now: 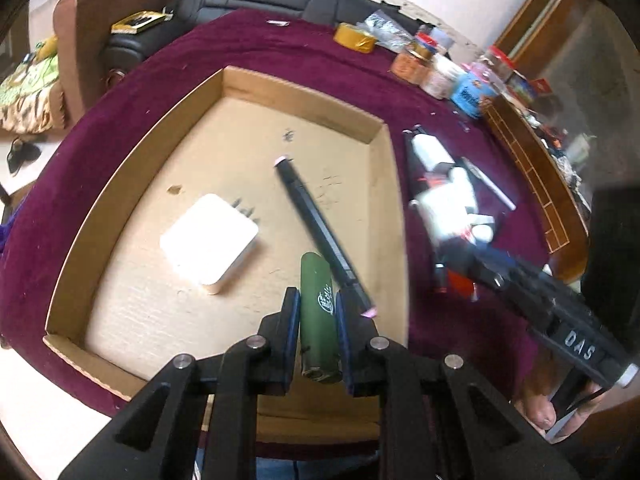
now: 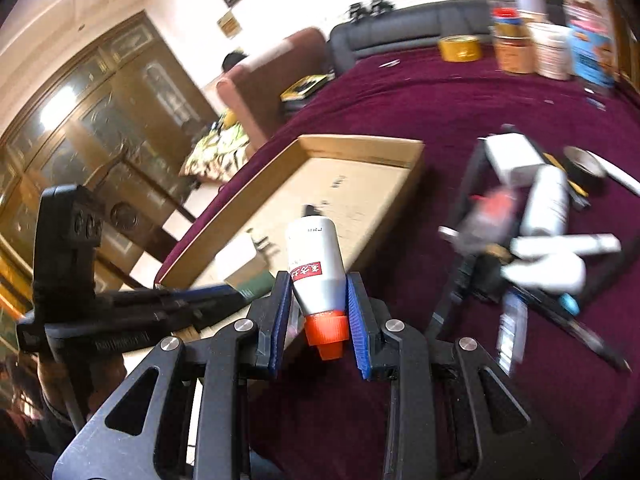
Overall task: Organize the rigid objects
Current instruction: 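Carry the glue bottle and green cylinder into the box and open both grippers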
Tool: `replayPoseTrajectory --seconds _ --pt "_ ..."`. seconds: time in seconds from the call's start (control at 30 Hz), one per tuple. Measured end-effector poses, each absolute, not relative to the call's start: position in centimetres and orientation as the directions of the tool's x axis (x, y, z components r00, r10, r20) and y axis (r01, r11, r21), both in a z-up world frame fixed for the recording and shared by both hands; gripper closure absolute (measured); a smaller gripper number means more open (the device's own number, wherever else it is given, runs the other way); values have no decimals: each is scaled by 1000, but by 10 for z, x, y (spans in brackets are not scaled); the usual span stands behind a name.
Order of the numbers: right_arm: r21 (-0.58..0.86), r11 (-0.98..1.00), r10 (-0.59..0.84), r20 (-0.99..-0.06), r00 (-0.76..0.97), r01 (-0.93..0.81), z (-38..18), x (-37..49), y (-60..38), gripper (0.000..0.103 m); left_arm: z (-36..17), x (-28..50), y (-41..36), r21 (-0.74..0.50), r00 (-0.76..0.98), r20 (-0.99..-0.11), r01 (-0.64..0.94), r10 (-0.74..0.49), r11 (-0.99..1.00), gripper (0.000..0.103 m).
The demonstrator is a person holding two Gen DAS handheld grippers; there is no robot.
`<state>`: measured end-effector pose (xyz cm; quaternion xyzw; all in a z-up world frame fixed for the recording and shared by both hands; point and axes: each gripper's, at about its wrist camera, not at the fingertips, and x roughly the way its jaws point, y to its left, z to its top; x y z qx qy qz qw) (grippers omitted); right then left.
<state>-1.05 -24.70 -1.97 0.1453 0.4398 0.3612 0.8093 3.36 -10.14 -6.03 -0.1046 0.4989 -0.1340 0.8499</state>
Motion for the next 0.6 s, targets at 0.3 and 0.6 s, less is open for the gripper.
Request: replayPoseTrajectory --seconds 0.3,0.6 --pt "477 762 629 -706 325 -438 -27 25 -183 75 -69 34 -100 -244 482 -832 123 -273 962 86" --pt "432 815 557 -771 311 -387 -47 37 -165 75 -81 37 -93 -231 467 -847 109 -255 967 88"
